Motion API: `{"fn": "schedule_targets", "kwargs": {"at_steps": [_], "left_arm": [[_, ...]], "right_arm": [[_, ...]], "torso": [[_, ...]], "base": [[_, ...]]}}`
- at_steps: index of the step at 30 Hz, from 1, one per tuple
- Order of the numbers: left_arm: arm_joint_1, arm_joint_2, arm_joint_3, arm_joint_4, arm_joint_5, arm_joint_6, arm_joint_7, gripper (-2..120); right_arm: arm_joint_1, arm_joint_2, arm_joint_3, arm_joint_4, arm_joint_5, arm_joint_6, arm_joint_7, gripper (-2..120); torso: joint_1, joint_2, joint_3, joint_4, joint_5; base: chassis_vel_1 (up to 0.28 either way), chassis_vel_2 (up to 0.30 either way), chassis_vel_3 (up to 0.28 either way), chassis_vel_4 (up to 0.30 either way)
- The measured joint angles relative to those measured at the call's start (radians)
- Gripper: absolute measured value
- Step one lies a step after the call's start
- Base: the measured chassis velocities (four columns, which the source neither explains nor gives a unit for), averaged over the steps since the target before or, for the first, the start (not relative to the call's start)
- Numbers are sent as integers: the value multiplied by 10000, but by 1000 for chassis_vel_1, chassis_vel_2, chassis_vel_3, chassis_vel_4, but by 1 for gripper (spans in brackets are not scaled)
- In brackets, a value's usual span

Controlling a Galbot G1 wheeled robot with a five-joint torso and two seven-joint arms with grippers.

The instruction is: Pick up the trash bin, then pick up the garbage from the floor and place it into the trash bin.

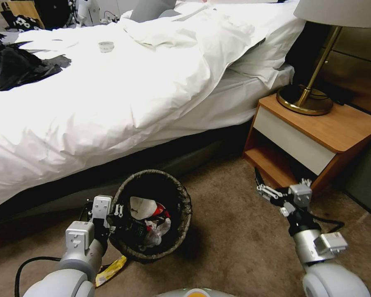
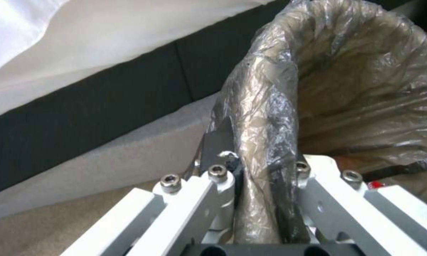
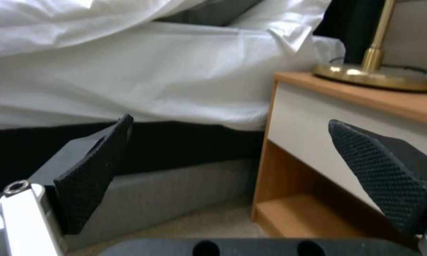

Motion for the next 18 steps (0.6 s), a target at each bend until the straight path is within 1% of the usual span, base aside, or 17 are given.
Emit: {"fn": "schedule_targets", "kwargs": {"at_steps": [13, 18], "left_arm": [[-5, 9, -58, 0, -31, 50, -2, 5], [-56, 6, -79, 0, -63, 48, -2, 5]], "right_arm": [[282, -47, -411, -263, -19, -56, 345, 100], [517, -111, -510, -394, 30, -236, 456, 100]], "torso": [[-1, 0, 1, 0, 0], [0, 0, 1, 2, 0]], "base": [[0, 0, 0, 0], [56, 47, 49, 45]]}}
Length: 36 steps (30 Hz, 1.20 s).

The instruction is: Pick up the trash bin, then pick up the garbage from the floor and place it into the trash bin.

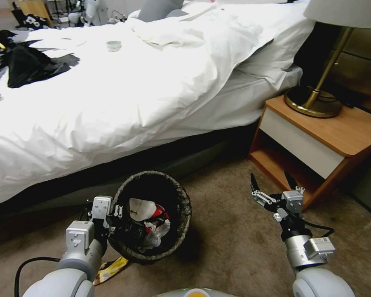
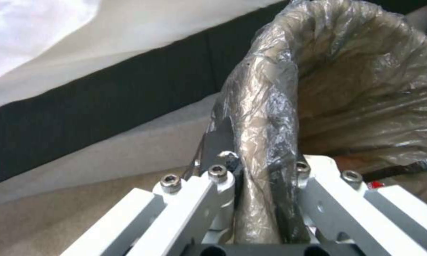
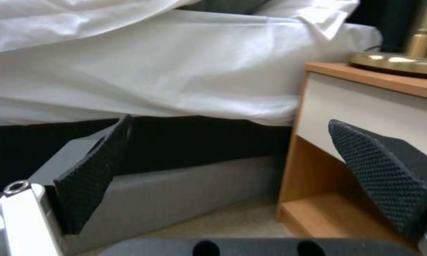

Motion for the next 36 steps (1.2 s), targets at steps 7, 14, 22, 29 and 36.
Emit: {"fn": "schedule_targets", "kwargs": {"at_steps": [7, 14, 22, 29, 36], "left_arm": [[-9, -32, -32, 0, -38, 3, 8, 5], [-38, -39, -28, 0, -37, 3, 8, 5], [-32, -49, -32, 0, -37, 3, 10, 5], [-9, -46, -58, 0, -37, 0, 15, 5], [4, -72, -84, 1, -39, -4, 15, 5]], "right_arm": [[182, -69, -86, -48, 163, -262, 71, 100], [184, -29, -179, -105, 163, -318, 71, 100], [209, -39, -210, -191, 163, -341, 70, 100], [224, -30, -285, -262, 161, -341, 64, 100], [229, -56, -313, -315, 161, -341, 61, 100]], "torso": [[0, 0, 0, -1, 0], [0, 0, 0, -1, 0], [0, 0, 0, -2, 0], [0, 0, 0, -1, 0], [1, 0, 0, -1, 0]], "base": [[60, 67, 61, 67], [68, 68, 77, 77], [69, 70, 60, 65], [81, 81, 78, 87], [78, 81, 78, 87]]}}
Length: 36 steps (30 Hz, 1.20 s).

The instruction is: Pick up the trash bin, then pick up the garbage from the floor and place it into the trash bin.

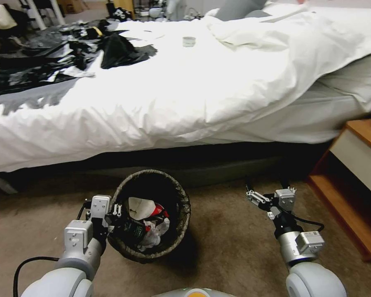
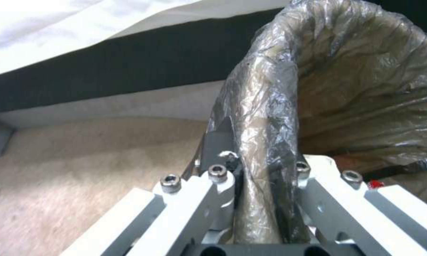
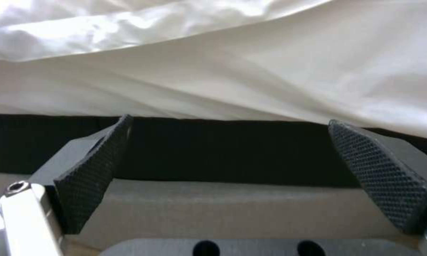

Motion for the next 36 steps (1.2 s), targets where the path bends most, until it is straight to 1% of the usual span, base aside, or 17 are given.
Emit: {"fn": "schedule_targets", "kwargs": {"at_steps": [36], "left_arm": [[33, -22, -89, 0, -3, -16, 8, 5]], "right_arm": [[159, -104, -189, -277, 75, -91, -71, 100]], "torso": [[0, 0, 0, -1, 0]], "base": [[88, 80, 84, 81]]}}
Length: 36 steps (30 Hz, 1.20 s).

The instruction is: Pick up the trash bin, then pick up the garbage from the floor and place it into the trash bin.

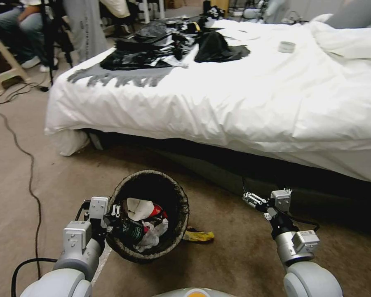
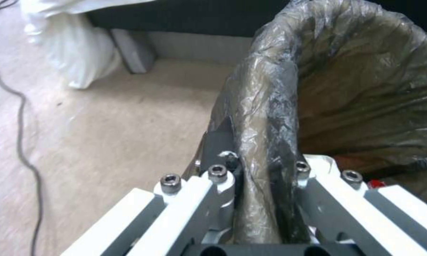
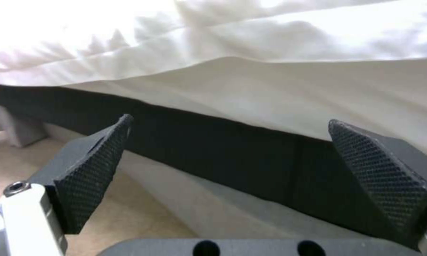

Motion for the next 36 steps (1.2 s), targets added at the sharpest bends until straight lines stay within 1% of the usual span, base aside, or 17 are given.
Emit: {"fn": "schedule_targets", "kwargs": {"at_steps": [14, 18, 21, 22, 25, 27, 30, 31, 34, 35, 36], "left_arm": [[-12, 8, -30, 0, -23, -6, 0, 5], [-18, 9, -31, 0, -73, -163, -66, 5], [-39, 12, -50, 0, -109, -329, -156, 5], [-39, 12, -50, 0, -109, -329, -156, 5], [-30, 30, -49, 0, -154, -334, -155, 5], [-25, 36, -54, 0, -168, -334, -154, 5], [1, 102, -162, 0, -242, -333, -156, 5], [1, 102, -162, 0, -242, -333, -156, 5], [4, 153, -199, 0, -291, -329, -159, 5], [4, 153, -199, 0, -291, -329, -159, 5], [0, 163, -198, 0, -309, -322, -158, 5]], "right_arm": [[133, -66, -117, -94, -21, -211, -224, 100], [245, -137, -128, -205, -19, -373, -407, 100], [523, -198, -31, -533, 150, -907, -1010, 100], [523, -198, -31, -533, 150, -907, -1010, 100], [906, -674, -144, -1099, 631, -1535, -1441, 100], [983, -788, -186, -1235, 673, -1599, -1516, 100], [1474, -1652, -560, -2122, 924, -1934, -1880, 100], [1474, -1652, -560, -2122, 924, -1934, -1880, 100], [1814, -2355, -989, -2706, 1754, -2458, -2268, 100], [1814, -2355, -989, -2706, 1754, -2458, -2268, 100], [1902, -2537, -1139, -2840, 2164, -2691, -2352, 100]], "torso": [[1, 0, 0, 0, 0], [0, 0, 0, 2, -1], [0, 0, 0, 2, 1], [0, 0, 0, 2, 1], [0, 0, 0, -2, 0], [0, 0, 0, -2, 2], [0, 0, 1, 3, 1], [0, 0, 1, 3, 1], [1, 0, 1, 1, 1], [1, 0, 1, 1, 1], [0, 0, 0, 0, 2]], "base": [[90, 91, 88, 91], [90, 73, 97, 80], [28, 40, 16, 32], [0, 0, 0, 0], [0, 0, 0, 0], [0, 0, 0, 0], [0, 0, 0, 0], [0, 0, 0, 0], [0, 0, 0, 0], [0, 0, 0, 0], [0, 0, 0, 0]]}}
